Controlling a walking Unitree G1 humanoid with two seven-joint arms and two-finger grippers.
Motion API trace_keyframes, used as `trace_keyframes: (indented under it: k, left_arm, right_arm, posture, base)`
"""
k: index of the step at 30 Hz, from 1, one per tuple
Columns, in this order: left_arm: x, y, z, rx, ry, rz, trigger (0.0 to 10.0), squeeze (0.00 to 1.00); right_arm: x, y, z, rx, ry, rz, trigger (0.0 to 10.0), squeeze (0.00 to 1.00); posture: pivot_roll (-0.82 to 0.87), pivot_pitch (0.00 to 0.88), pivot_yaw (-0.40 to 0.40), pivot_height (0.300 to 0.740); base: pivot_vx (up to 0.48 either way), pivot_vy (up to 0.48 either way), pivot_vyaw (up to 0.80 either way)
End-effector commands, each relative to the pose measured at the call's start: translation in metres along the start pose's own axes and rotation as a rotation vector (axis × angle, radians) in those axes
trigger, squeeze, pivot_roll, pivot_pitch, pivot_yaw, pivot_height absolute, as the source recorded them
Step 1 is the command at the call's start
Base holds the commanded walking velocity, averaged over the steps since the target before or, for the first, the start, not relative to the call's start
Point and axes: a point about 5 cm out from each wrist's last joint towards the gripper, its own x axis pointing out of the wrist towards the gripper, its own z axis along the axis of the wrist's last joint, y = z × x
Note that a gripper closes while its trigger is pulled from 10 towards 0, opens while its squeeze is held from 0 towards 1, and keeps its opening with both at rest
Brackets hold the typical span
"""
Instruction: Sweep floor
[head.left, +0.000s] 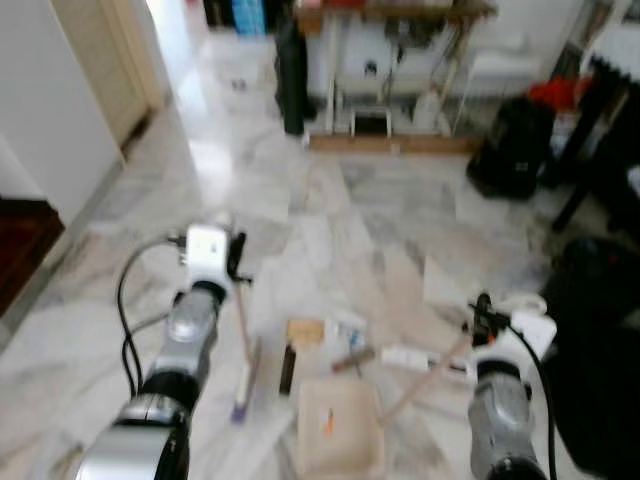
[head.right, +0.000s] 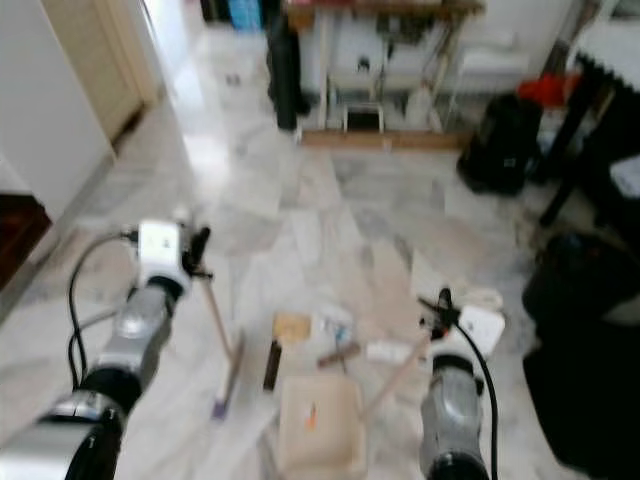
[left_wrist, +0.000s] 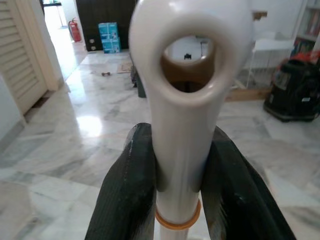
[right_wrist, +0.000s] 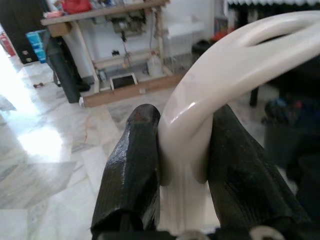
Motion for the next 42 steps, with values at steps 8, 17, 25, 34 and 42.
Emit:
trace_keyframes:
  k: [8,17,25,34,42]
  left_arm:
    - [0.0049,0.0065,0.0137,0.026,-0.059,0.012,10.0,0.0]
    - [0.0034,0.007,0.012,0.023,-0.055,0.013,10.0,0.0]
    - [0.0033,0.0085,0.0127,0.025,-0.058,0.017,10.0,0.0]
    - [0.0028,0.0058,0.0118,0.017,-0.059,0.008,10.0,0.0]
    - [0.004,0.0044,0.0124,0.004,-0.057,0.007,10.0,0.0]
  right_arm:
    - [0.0025,0.0064,0.0055,0.017,-0.034,0.011,10.0,0.0]
    - [0.0024,0.0063,0.0053,0.015,-0.032,0.008,10.0,0.0]
    - [0.0021,0.0073,0.0049,0.018,-0.03,0.012,10.0,0.0]
    - [0.0022,0.0066,0.0052,0.019,-0.031,0.014,10.0,0.0]
    - [0.0027,0.0076,0.0059,0.018,-0.034,0.018,10.0,0.0]
  posture:
    - [0.09,0.0,-0.007,0.74]
    - [0.09,0.011,-0.011,0.74]
    - [0.09,0.015,-0.013,0.74]
    - [0.09,0.011,-0.014,0.74]
    - [0.09,0.002,-0.015,0.74]
  base:
    - [0.3,0.0,0.0]
    - [0.3,0.0,0.0]
    - [0.294,0.0,0.0]
    - [0.0,0.0,0.0]
    - [0.0,0.0,0.0]
